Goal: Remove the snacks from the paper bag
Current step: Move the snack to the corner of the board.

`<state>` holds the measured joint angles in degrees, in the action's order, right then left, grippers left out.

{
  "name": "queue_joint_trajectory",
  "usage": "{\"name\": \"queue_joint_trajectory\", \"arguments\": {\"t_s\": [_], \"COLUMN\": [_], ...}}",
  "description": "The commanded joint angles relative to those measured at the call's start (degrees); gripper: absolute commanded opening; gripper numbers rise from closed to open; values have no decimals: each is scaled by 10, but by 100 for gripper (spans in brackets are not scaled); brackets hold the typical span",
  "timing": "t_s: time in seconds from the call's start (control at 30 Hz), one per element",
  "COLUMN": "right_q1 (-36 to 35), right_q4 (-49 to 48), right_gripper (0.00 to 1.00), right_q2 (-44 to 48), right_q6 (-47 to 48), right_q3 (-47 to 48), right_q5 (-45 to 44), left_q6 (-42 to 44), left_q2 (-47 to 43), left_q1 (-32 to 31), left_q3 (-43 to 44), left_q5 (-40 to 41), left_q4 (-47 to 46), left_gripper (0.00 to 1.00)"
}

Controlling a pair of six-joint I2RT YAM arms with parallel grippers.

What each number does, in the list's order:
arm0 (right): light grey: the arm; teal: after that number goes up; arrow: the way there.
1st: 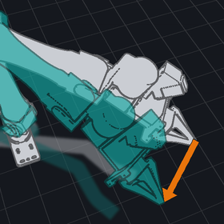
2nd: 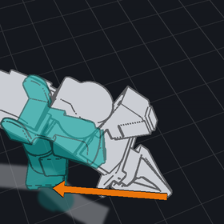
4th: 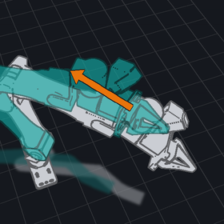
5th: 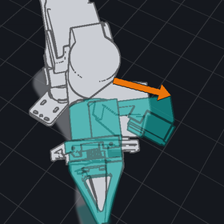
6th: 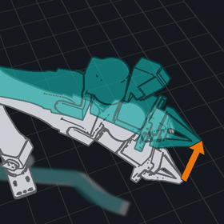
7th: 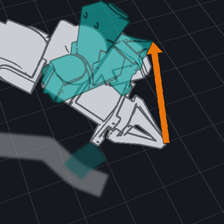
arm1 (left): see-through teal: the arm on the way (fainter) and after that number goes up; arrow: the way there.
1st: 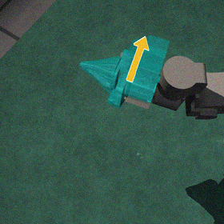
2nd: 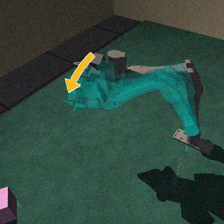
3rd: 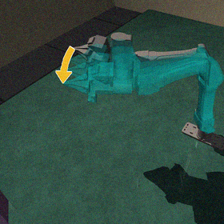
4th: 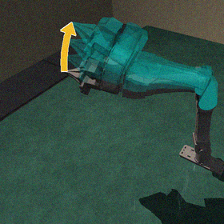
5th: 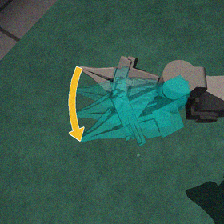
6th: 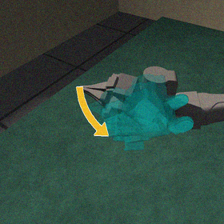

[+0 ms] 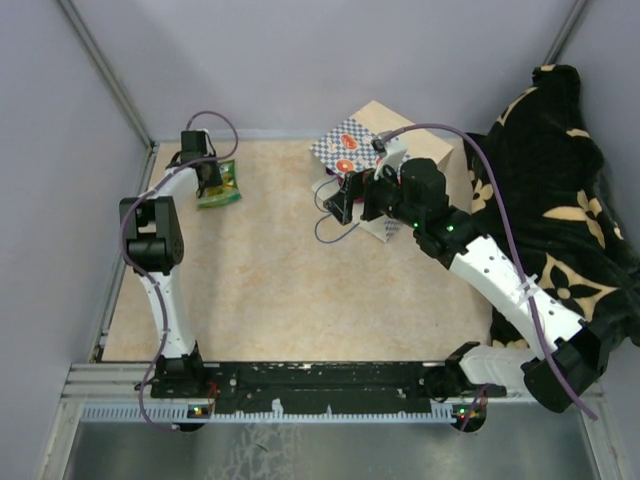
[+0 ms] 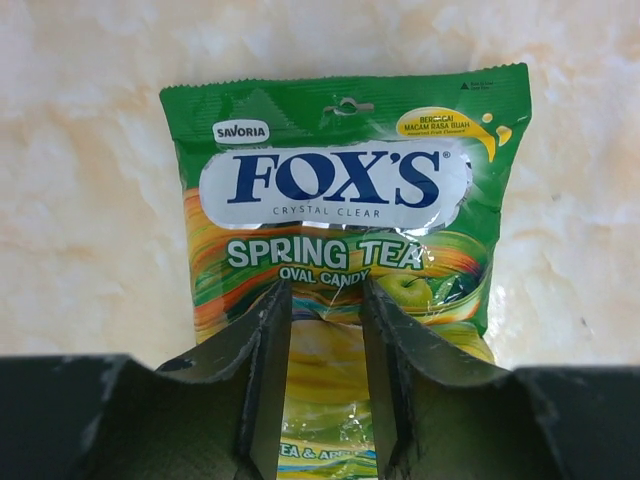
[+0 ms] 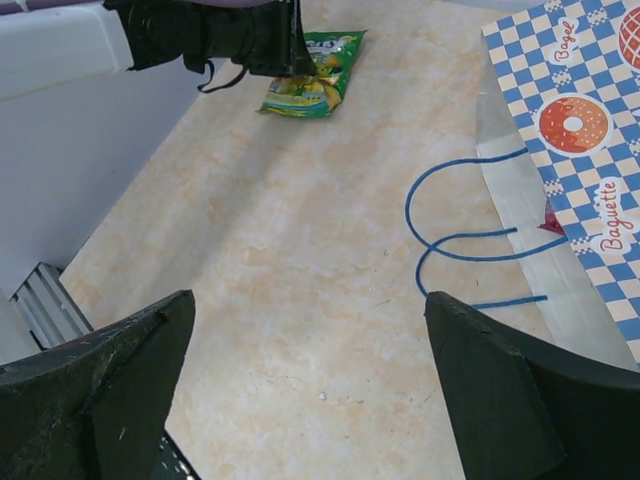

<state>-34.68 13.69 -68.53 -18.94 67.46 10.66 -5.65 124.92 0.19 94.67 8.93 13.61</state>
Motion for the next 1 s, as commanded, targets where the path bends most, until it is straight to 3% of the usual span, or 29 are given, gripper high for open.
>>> {"name": "queue_joint_trajectory", "arguments": {"t_s": [0.0,0.3,0.47,0.57,0.67,0.77,0.97], "right_q1": [5,6,6,5,6,6,6], "right_q4": [-39,-59,-61,-66,-70,-77,-68], "right_gripper": [99,99,99,99,99,99,99], "right_q2": [21,10,5,1,0,4,13], "right_q6": [-6,-14,-15,-18,-24,-33,-37], "right_q3": [-8,-29,-33,-36,-37,-42,-40], "right_q5": [20,48,61,68,79,85,87], "left_q6": [54,187,217,190,155,108,56], "left_q2": [47,140,137,100,63,19,-50], "left_q1": [20,55,58,60,58,57,47], "left_q3": [60,221,270,270,269,240,95], "left_q5": [-8,-109,-101,-130,-138,-151,-137], "left_q4": [44,115,153,154,157,151,68], "left_gripper": [42,49,66,79,85,87,89]}}
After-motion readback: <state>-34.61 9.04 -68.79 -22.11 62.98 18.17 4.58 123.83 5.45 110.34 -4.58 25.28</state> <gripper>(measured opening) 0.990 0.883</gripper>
